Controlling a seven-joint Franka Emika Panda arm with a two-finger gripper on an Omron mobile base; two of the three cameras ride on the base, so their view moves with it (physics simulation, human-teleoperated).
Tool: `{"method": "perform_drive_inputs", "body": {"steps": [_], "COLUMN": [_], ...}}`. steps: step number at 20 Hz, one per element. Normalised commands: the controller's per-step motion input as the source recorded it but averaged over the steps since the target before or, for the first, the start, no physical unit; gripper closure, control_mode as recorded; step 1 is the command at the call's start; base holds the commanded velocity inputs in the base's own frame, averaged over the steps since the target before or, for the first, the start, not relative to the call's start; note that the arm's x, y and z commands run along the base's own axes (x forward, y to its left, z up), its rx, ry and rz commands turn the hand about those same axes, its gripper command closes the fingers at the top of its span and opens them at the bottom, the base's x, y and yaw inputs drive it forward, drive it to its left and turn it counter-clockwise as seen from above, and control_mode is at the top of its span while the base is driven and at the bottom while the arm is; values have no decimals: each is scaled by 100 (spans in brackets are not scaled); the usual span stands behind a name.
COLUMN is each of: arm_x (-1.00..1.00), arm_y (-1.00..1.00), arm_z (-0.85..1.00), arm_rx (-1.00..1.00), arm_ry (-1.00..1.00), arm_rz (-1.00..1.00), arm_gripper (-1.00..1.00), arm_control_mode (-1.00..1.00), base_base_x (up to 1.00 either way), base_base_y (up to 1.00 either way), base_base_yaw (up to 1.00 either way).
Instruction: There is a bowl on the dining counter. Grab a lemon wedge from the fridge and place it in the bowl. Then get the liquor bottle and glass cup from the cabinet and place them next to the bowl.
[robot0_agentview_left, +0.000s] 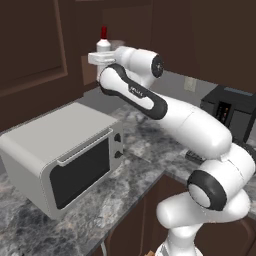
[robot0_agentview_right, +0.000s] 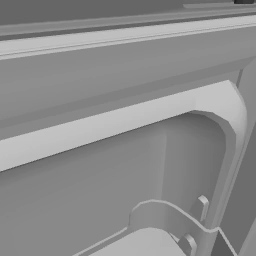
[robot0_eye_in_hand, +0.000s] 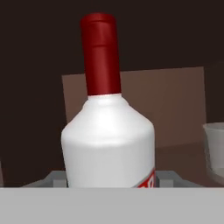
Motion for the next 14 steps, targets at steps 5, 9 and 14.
{"method": "perform_drive_inputs", "body": {"steps": [5, 9, 14], "arm_x": [-94, -100, -100], "arm_y": [-54, -33, -13], "arm_z": [19, 22, 26], "arm_rx": [1, 0, 0], "arm_ry": [0, 0, 4], "arm_rz": [0, 0, -5], "arm_gripper": [100, 100, 100], "arm_control_mode": [-100, -100, -100], "base_base_x": [0, 0, 0], "base_base_y": [0, 0, 0], "base_base_yaw": [0, 0, 0]}}
